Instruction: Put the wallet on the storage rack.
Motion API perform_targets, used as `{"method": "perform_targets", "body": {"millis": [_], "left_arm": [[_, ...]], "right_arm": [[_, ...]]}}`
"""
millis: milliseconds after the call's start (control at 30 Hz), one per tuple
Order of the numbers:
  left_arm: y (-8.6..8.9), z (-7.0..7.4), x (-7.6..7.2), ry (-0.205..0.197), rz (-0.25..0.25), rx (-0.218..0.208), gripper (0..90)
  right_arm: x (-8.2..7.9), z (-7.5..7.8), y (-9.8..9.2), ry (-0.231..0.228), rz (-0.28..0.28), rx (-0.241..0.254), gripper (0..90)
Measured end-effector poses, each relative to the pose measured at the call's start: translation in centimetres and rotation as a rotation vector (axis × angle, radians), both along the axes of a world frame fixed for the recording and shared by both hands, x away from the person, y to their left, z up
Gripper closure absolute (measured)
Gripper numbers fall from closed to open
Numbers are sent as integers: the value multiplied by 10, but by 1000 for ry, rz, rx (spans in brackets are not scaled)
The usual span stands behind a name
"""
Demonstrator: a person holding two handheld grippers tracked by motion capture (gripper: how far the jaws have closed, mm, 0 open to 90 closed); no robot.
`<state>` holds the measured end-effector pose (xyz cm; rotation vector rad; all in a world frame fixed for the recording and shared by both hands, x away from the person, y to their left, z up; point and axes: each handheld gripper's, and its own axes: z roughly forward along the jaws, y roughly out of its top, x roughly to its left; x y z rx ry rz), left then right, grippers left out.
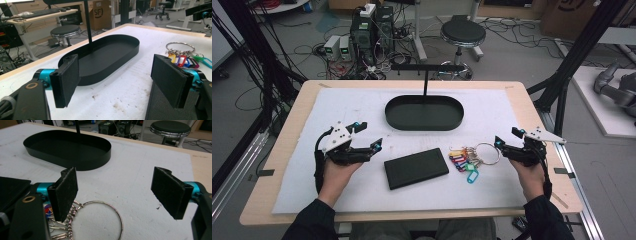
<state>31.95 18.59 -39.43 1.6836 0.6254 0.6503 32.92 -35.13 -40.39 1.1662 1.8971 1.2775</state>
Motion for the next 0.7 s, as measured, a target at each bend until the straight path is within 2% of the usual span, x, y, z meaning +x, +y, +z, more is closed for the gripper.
{"method": "perform_targets", "body": {"millis": [167,333,500,567,700], "left_arm": [[-2,1,-3,-6,-14,15,232],[-4,0,-11,-18,-57,28,232],[-6,-7,-28,-15,-127,78,232],[-8,-10,-35,-27,-154,100,232],[-9,-16,-44,-22,-190,114,236]], "right_arm": [[-1,2,-3,-24,5,23,216],[1,3,-4,-43,20,37,216],[0,4,-5,-46,17,43,216],[1,4,-6,-43,13,50,216],[2,4,-6,-43,9,48,216]]}}
